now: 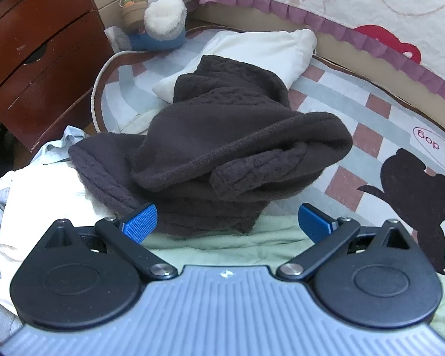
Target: Fold clothes
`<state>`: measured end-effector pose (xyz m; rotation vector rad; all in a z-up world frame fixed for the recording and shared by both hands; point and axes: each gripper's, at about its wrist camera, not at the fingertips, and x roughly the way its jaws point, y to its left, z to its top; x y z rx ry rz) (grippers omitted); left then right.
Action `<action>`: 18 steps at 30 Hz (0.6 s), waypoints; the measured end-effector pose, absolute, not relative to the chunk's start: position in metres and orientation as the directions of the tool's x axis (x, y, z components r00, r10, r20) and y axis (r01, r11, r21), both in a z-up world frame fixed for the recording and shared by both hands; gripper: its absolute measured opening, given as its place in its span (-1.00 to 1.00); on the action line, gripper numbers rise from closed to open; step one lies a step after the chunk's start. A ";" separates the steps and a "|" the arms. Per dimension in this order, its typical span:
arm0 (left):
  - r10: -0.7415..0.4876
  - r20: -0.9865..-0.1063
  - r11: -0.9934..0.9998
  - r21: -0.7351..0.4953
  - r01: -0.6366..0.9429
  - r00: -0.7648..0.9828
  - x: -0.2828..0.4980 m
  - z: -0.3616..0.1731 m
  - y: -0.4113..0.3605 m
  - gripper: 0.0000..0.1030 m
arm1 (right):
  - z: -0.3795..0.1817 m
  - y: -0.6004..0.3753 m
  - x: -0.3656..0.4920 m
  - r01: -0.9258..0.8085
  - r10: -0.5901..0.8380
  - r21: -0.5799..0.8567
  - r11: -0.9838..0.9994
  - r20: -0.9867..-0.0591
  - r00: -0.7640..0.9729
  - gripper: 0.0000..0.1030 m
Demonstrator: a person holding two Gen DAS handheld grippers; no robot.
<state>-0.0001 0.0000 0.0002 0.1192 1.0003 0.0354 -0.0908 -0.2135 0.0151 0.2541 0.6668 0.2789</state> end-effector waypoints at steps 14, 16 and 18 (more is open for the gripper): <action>0.005 -0.823 0.995 0.060 0.078 0.567 -0.006 0.003 -0.001 0.95 | 0.014 -0.216 -0.092 -0.155 0.330 0.332 0.930 -0.575 0.749 0.90; 0.001 -0.827 0.995 0.055 0.079 0.562 -0.004 0.004 -0.001 0.95 | 0.014 -0.216 -0.091 -0.152 0.328 0.331 0.931 -0.579 0.747 0.90; -0.003 -0.829 0.995 0.051 0.081 0.559 -0.004 0.003 0.000 0.96 | 0.014 -0.215 -0.091 -0.150 0.326 0.330 0.932 -0.582 0.745 0.90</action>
